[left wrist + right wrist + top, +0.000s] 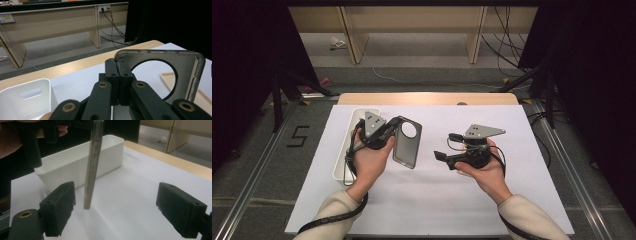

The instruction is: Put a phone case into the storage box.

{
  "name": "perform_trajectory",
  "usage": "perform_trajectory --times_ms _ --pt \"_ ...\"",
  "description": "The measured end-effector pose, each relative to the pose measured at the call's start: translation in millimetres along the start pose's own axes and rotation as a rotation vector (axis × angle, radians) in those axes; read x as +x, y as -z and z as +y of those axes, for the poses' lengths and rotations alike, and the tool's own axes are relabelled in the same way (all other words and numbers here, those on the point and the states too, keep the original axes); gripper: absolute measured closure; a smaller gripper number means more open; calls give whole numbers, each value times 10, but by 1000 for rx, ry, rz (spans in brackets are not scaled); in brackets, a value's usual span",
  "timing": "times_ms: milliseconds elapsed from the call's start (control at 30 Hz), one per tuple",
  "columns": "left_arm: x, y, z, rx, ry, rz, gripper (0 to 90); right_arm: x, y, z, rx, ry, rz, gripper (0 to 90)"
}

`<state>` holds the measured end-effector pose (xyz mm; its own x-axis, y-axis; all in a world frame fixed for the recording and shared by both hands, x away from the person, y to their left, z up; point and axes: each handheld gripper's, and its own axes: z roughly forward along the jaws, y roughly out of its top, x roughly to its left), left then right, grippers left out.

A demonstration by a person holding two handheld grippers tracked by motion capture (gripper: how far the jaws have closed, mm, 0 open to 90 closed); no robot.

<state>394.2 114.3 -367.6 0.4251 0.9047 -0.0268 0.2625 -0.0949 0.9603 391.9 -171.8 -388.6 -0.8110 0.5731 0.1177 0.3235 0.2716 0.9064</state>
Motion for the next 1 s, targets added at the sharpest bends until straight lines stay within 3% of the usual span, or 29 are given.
perform_trajectory --times_ms 1000 --pt "213 78 149 -44 42 47 889 -196 307 -192 7 -25 -75 171"
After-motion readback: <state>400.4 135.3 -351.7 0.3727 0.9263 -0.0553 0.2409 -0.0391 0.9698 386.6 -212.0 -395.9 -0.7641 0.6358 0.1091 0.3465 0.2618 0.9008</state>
